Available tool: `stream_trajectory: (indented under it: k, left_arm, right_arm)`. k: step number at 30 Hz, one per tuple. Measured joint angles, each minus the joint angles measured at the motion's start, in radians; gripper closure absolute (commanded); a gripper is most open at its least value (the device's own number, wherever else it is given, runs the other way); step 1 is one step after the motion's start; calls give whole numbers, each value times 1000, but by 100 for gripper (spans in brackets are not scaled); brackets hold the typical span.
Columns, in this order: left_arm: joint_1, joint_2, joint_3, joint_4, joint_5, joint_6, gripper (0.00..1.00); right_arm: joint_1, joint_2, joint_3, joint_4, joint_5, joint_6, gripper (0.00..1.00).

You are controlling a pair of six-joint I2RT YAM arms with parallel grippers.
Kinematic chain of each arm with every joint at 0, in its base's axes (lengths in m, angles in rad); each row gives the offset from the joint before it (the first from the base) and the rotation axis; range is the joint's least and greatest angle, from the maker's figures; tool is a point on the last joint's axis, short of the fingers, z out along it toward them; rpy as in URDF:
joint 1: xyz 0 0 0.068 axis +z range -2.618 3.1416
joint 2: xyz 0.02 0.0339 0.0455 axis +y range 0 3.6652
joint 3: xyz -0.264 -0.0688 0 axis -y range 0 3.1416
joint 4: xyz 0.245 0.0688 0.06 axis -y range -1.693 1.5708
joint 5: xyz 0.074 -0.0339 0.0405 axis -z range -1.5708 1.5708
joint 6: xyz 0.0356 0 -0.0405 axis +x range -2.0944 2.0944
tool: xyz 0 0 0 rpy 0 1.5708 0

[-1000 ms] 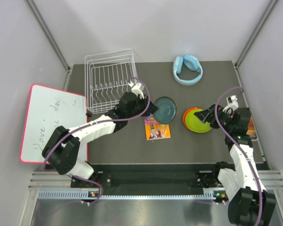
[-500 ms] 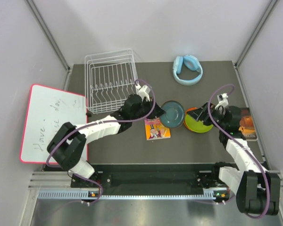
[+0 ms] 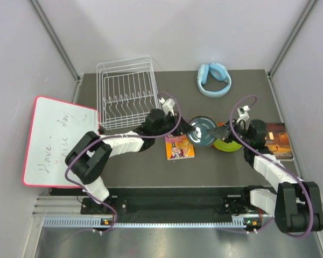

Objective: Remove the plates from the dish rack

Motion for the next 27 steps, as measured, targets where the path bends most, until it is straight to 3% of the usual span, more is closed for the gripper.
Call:
stream_trajectory:
  k: [2,3,5,6,9,10,17,27]
  left_arm:
    - [21,11,0,19,27,-27,100]
    - [21,11,2,20,30,-28,83]
    - [21,11,8,19,34,-27,62]
    - [20,11,14,14,36,-22,40]
    - [-1,8,42,-33,7,42,18]
    - [-8,3,52,-52,-15,68,1]
    - [-22,-106,71,-226,-201,283,1]
    - [-18,-269,50,-334,-426,451,1]
  right_arm:
    - [-2,-4,0,17,-9,16,100]
    - [-2,-8,0,19,-10,21,100]
    - [-5,-32,1,4,1,19,100]
    - [-5,-47,2,-12,9,14,100]
    - [-3,-123,32,-138,86,-51,100]
    - [-16,-142,40,-178,121,-73,100]
    - [-203,-186,61,-410,301,-188,100]
    - [-298,-58,61,-455,312,-257,100]
